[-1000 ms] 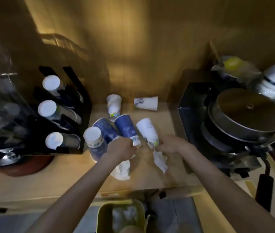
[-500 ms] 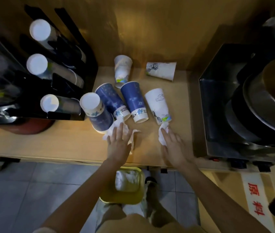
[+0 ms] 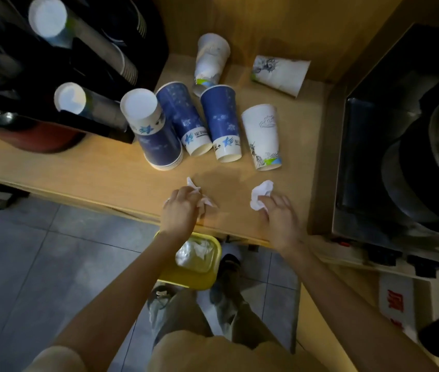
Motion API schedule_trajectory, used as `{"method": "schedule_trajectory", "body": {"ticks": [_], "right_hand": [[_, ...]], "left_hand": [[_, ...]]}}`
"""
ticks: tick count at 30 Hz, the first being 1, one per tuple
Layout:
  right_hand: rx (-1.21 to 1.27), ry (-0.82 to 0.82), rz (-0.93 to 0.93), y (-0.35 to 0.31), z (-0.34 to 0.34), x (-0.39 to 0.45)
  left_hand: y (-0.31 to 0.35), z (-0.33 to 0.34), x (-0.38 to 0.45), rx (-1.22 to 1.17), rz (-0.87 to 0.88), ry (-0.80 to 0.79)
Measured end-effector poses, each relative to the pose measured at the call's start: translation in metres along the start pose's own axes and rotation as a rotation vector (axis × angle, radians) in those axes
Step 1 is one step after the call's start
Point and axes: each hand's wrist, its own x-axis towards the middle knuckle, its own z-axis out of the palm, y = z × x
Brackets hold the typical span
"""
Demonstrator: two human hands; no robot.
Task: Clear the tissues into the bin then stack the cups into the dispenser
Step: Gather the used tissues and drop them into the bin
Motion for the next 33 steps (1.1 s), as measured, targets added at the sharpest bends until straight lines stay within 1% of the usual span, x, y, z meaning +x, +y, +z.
{"method": "schedule_trajectory", "body": {"ticks": [2,4,8,9,13,16,18,21,24,26,30,33], "right_hand": [[0.083,0.075,-0.051,-0.011,-0.003,-0.009],[0.109,0.156,-0.147,-0.022,0.001,-0.022],[0.105,0.15,-0.233,-0.05,0.015,-0.053],[0.138,0.151,-0.237,-0.057,0.02,-0.061],[0.244,0.129,-0.265,-0.082,0.041,-0.091],[0.257,0.103,-0.247,-0.087,0.064,-0.107],[0.205,0.083,-0.245,-0.086,0.086,-0.112],[0.182,0.005,-0.162,-0.083,0.127,-0.112],[0.287,-0.062,-0.026,-0.073,0.172,-0.106],[0.346,-0.134,0.045,-0.064,0.203,-0.099],[0.405,-0.251,0.126,-0.05,0.264,-0.082],[0.426,-0.288,0.181,-0.041,0.317,-0.064]], "left_hand": [[-0.003,-0.005,-0.01,-0.068,0.01,0.066],[-0.009,-0.011,-0.025,-0.131,-0.012,0.106],[-0.027,-0.015,-0.064,-0.188,-0.022,0.132],[-0.033,-0.014,-0.075,-0.196,-0.029,0.128],[-0.064,-0.003,-0.119,-0.249,-0.166,0.095],[-0.087,0.014,-0.146,-0.239,-0.187,0.022],[-0.101,0.03,-0.155,-0.235,-0.217,-0.025],[-0.124,0.06,-0.158,-0.317,-0.347,-0.028],[-0.144,0.09,-0.155,-0.393,-0.492,-0.039],[-0.157,0.112,-0.151,-0.436,-0.541,-0.101],[-0.183,0.167,-0.138,-0.416,-0.559,-0.222],[-0.204,0.219,-0.124,-0.408,-0.495,-0.275]]}}
